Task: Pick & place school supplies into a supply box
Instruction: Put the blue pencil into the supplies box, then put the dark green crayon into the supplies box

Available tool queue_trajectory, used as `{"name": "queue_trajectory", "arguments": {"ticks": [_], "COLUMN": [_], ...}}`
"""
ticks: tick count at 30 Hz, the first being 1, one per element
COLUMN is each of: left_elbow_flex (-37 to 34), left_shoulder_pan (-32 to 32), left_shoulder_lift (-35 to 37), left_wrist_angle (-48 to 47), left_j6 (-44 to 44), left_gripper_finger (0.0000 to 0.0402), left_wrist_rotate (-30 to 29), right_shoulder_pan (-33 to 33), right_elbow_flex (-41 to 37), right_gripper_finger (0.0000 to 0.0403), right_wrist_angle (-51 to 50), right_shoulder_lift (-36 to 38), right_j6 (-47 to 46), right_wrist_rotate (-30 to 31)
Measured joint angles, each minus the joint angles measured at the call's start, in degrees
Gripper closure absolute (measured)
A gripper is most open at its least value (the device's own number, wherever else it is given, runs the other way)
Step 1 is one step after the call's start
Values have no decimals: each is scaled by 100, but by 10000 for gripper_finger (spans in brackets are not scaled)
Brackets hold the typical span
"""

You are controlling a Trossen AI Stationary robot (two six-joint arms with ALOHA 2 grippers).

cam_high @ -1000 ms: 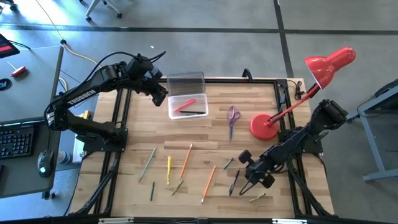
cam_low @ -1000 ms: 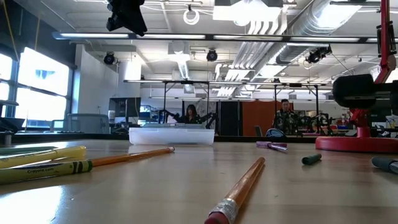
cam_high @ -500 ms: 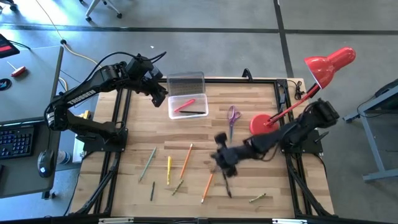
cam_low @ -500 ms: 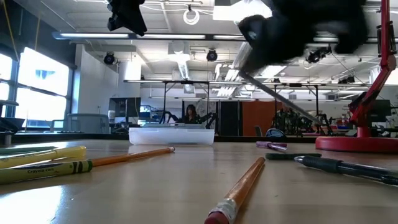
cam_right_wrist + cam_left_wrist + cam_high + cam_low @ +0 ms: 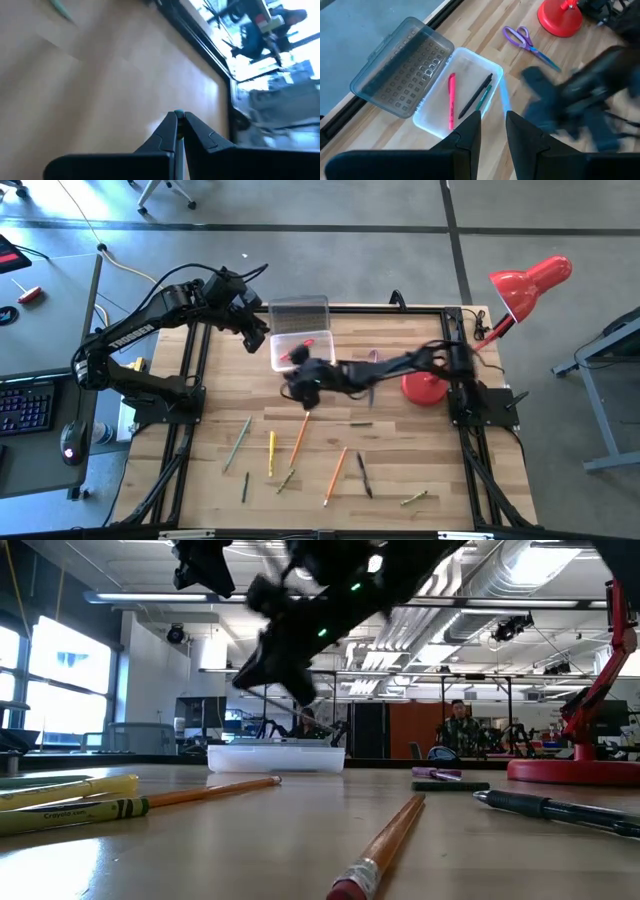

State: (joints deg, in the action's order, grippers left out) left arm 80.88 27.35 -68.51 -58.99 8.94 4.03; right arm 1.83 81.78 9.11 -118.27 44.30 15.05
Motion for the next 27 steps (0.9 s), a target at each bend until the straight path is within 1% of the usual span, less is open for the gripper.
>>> {"name": "queue_trajectory", "arguments": {"ticks": [2, 4, 6, 8, 9, 11, 14, 17, 23, 25, 27], "left_elbow_flex": [1, 1, 0, 2, 2, 2, 2, 2, 2, 2, 2], "left_shoulder_pan": [0, 0, 0, 0, 0, 0, 0, 0, 0, 0, 0], "left_shoulder_lift": [0, 0, 0, 0, 0, 0, 1, 0, 0, 0, 0], "left_wrist_angle": [-59, -192, -347, -527, -612, -658, -701, -700, -700, -700, -698], "left_j6": [-13, -15, -76, -138, -139, -142, -142, -142, -127, -121, -113], "left_gripper_finger": [282, 282, 282, 282, 282, 282, 282, 282, 282, 282, 282], "left_wrist_rotate": [-1, -1, 0, -8, -29, -53, -86, -121, -201, -205, -205], "right_shoulder_pan": [117, 208, 303, 447, 518, 636, 735, 720, 587, 487, 337], "right_elbow_flex": [514, 982, 1360, 1636, 1725, 1787, 1706, 1681, 1667, 1667, 1667], "right_gripper_finger": [402, 402, 402, 402, 402, 402, 396, 378, 334, 323, 316], "right_wrist_angle": [-253, -513, -812, -1041, -1135, -1232, -1233, -1196, -1205, -1254, -1387], "right_shoulder_lift": [-429, -785, -1027, -1211, -1297, -1436, -1459, -1411, -1364, -1258, -1100], "right_j6": [312, 344, 147, -190, -354, -561, -416, -285, -271, -223, -193], "right_wrist_rotate": [323, 487, 250, -271, -430, -470, -153, 146, 344, 601, 1008]}}
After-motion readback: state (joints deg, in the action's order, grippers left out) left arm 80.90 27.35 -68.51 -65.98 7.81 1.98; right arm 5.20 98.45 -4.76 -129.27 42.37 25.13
